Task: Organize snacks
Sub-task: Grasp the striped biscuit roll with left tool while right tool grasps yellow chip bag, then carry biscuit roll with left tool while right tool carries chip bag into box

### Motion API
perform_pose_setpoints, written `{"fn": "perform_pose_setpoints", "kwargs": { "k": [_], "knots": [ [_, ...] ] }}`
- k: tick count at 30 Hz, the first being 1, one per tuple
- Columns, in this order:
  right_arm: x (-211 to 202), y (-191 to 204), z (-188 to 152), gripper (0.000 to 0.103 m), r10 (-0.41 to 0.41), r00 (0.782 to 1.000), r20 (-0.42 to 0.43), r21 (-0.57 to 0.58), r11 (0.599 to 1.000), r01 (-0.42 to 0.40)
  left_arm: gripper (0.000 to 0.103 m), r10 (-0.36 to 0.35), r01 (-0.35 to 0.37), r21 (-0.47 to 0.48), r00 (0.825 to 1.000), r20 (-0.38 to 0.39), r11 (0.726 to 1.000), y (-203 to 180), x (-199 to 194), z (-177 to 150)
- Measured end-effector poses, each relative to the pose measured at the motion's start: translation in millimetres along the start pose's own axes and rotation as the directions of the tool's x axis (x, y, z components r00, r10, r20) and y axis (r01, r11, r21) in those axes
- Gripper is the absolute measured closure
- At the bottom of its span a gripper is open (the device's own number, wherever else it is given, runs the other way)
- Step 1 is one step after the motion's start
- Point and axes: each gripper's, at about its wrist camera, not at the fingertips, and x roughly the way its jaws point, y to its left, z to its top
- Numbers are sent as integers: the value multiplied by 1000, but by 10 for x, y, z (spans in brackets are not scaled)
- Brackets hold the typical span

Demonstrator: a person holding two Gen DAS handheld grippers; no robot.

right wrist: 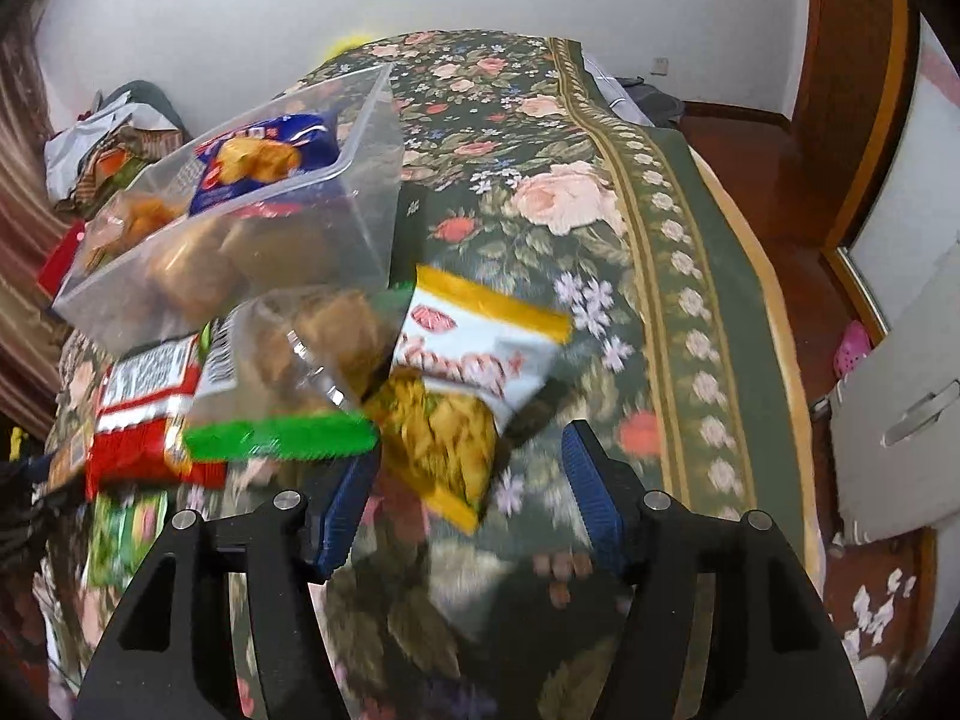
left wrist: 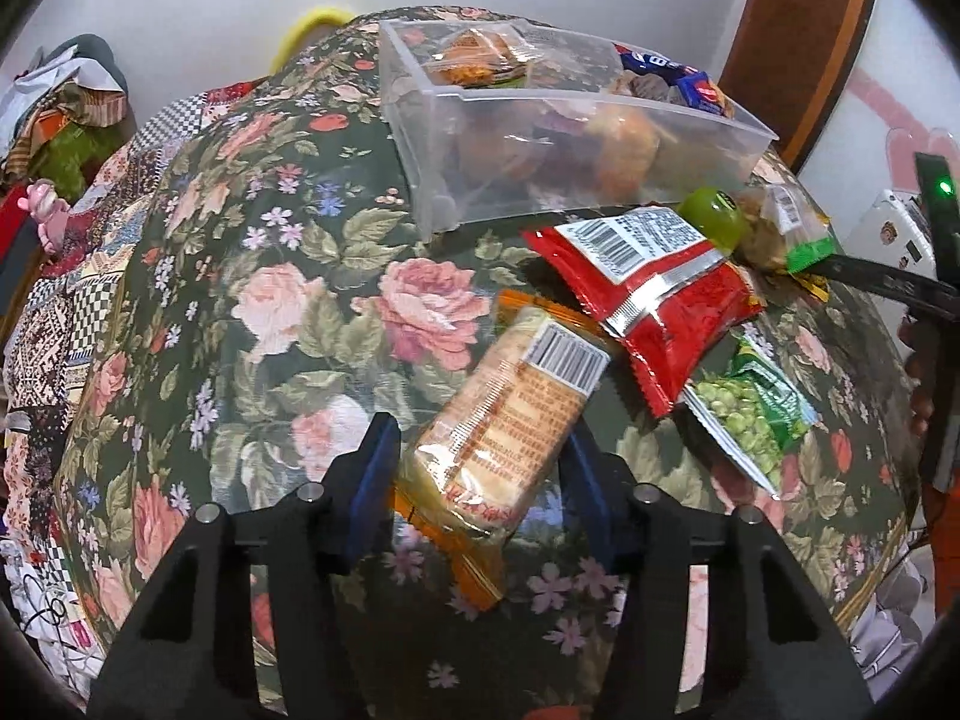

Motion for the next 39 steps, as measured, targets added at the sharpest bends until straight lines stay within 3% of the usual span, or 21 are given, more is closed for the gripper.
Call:
{"fn": "perform_pose_setpoints", "kwargs": {
  "k": [9, 11, 13, 14, 20, 30, 39],
  "knots": [
    [203, 55, 140, 45, -26, 1000, 18, -26, 999, 26, 43, 4, -4, 17, 1000, 23, 1000, -23, 64, 65],
    [186, 53, 123, 65, -14, 1000, 21, -30, 999, 15, 44, 5, -5, 16, 999, 37, 1000, -32, 90, 85],
    [155, 33, 99, 67, -8, 1000, 23, -26, 1000, 9, 48, 9, -9, 2, 999, 49, 1000, -25, 106, 99],
    [139, 23, 82, 68, -5, 1000, 25, -22, 1000, 5, 56, 9, -9, -7, 998, 54, 1000, -18, 101, 101],
    [-24, 4, -71, 69, -7, 999, 34, -36, 999, 8, 67, 6, -3, -47, 998, 64, 999, 34, 10, 65],
    [-506, -59, -170, 70, -32, 994, 109, -49, 998, 38, 68, 31, -16, -97, 988, 152, 995, 71, -425, 89],
    [-970, 93, -61, 70, 14, 977, 215, -72, 997, 1, 68, 22, -5, -66, 965, 261, 998, -95, -883, 254]
  ]
}}
